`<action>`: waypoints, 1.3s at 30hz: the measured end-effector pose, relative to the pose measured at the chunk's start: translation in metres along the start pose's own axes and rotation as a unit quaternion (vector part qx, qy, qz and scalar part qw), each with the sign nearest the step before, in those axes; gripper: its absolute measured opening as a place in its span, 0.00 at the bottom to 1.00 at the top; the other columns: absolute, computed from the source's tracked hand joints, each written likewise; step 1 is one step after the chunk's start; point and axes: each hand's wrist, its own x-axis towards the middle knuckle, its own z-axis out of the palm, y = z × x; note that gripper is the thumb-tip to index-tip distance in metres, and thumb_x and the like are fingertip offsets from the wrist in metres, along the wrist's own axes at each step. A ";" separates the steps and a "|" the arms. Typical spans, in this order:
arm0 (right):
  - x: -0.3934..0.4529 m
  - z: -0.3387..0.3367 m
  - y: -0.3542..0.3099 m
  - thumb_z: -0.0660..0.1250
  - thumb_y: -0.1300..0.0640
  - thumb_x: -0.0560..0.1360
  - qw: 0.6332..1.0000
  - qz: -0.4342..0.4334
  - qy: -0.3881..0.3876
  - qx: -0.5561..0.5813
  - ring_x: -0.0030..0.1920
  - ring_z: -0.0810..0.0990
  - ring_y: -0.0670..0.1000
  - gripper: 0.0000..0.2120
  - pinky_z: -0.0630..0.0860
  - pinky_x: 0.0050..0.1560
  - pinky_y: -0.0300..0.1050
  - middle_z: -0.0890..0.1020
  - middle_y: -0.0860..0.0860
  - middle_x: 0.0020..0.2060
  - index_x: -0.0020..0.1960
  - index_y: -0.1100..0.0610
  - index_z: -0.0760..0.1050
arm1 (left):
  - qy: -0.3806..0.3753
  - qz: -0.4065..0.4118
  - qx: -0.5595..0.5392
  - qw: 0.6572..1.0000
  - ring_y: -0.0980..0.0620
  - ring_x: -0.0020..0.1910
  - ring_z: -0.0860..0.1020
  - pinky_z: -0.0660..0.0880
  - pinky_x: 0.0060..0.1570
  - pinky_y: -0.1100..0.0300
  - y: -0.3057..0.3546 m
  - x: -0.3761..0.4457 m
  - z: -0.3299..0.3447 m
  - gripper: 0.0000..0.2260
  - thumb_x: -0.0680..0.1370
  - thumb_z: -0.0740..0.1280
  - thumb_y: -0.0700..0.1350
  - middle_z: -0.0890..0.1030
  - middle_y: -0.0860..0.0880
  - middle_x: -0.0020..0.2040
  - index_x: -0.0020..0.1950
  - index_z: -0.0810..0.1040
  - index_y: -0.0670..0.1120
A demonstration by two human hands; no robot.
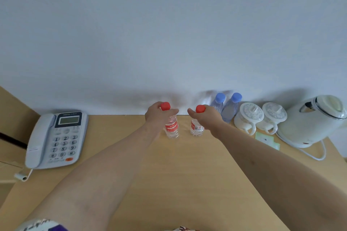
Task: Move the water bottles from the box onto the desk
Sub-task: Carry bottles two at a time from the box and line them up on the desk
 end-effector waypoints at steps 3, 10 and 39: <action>0.001 -0.009 -0.011 0.77 0.49 0.73 0.998 0.009 -0.008 -0.054 0.49 0.80 0.57 0.19 0.82 0.53 0.57 0.78 0.55 0.43 0.50 0.62 0.75 | -0.010 0.018 0.049 0.999 0.50 0.49 0.81 0.80 0.47 0.56 0.004 0.001 -0.004 0.14 0.69 0.81 0.48 0.82 0.53 0.49 0.50 0.81 0.50; 0.004 -0.017 -0.021 0.65 0.68 0.75 0.998 -0.036 0.029 -0.044 0.58 0.79 0.55 0.18 0.79 0.58 0.49 0.81 0.53 0.55 0.62 0.56 0.80 | -0.094 0.034 0.092 0.991 0.48 0.50 0.80 0.80 0.48 0.54 0.017 -0.001 -0.013 0.14 0.70 0.77 0.34 0.81 0.52 0.48 0.50 0.81 0.50; 0.031 -0.027 -0.032 0.72 0.60 0.77 0.945 -0.204 0.077 -0.244 0.58 0.79 0.57 0.15 0.72 0.51 0.46 0.86 0.54 0.52 0.64 0.58 0.81 | -0.031 0.120 0.160 0.979 0.48 0.50 0.76 0.72 0.45 0.59 0.033 0.006 0.030 0.17 0.71 0.77 0.39 0.79 0.48 0.54 0.56 0.75 0.45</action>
